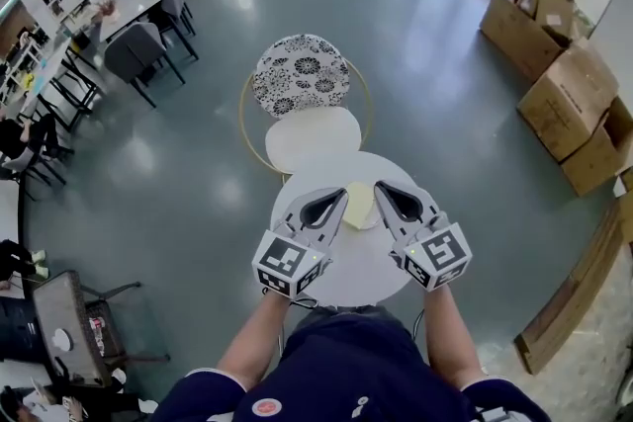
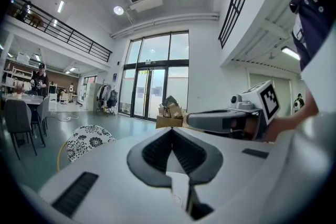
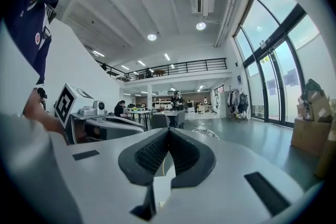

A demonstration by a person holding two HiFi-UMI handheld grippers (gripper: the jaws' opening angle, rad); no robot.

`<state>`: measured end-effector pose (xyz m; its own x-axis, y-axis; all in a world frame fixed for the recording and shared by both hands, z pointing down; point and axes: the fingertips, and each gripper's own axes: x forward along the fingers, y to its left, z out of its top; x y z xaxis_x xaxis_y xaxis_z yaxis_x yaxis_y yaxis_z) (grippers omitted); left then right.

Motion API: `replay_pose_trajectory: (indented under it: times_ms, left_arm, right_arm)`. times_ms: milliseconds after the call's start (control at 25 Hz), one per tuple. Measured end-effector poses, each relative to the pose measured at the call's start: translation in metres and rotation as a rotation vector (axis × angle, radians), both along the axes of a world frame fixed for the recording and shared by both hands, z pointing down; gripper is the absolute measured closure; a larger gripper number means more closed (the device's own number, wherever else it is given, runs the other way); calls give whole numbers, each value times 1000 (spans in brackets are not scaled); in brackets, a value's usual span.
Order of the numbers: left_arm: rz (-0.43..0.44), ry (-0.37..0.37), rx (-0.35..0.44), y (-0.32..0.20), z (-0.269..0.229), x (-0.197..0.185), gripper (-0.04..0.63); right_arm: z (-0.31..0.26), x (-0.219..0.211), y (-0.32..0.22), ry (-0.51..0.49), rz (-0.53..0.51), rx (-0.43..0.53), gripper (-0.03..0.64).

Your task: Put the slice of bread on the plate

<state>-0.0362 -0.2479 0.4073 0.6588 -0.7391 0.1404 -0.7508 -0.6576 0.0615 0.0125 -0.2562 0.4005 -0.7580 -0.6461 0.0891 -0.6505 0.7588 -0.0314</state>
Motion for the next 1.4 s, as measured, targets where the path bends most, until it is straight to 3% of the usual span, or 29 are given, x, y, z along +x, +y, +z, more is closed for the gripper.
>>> replay_pose_trajectory:
  times_ms: [240,1400]
  left_arm:
    - [7,5,27,3,-17,-1,589]
    - [15,1,45,13,-25,2,589]
  right_arm:
    - [-19,-5,4,-9,-20,45,609]
    - [-32,-1,14,-26,-24,70,609]
